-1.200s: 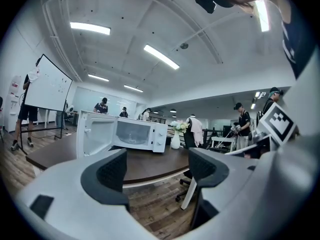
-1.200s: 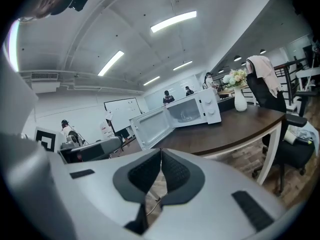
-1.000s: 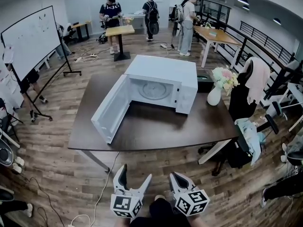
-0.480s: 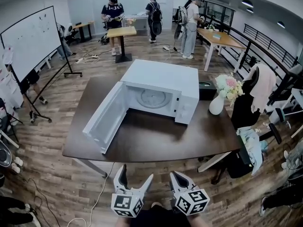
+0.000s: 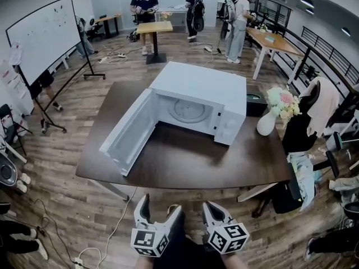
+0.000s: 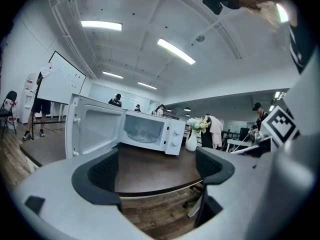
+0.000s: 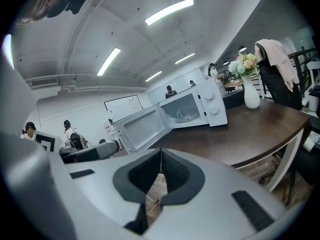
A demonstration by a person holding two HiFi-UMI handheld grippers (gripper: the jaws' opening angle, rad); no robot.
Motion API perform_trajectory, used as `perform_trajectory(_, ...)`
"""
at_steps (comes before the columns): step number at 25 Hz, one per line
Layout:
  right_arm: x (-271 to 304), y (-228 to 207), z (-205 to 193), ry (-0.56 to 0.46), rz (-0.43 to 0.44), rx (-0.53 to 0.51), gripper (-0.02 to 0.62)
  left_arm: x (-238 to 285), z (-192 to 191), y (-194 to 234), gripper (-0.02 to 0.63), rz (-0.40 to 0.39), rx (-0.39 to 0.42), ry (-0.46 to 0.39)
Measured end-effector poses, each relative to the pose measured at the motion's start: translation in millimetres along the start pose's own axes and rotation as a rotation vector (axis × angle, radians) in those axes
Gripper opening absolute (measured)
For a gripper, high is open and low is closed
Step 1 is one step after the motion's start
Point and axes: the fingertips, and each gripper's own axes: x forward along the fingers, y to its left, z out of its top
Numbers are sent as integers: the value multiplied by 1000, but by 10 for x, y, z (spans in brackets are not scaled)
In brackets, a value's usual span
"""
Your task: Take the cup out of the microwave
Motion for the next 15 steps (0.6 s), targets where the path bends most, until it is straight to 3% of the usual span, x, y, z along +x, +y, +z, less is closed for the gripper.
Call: perform_trajectory(15, 342, -324, 198, 5, -30, 18, -5, 653, 46, -19, 456, -65, -2, 24)
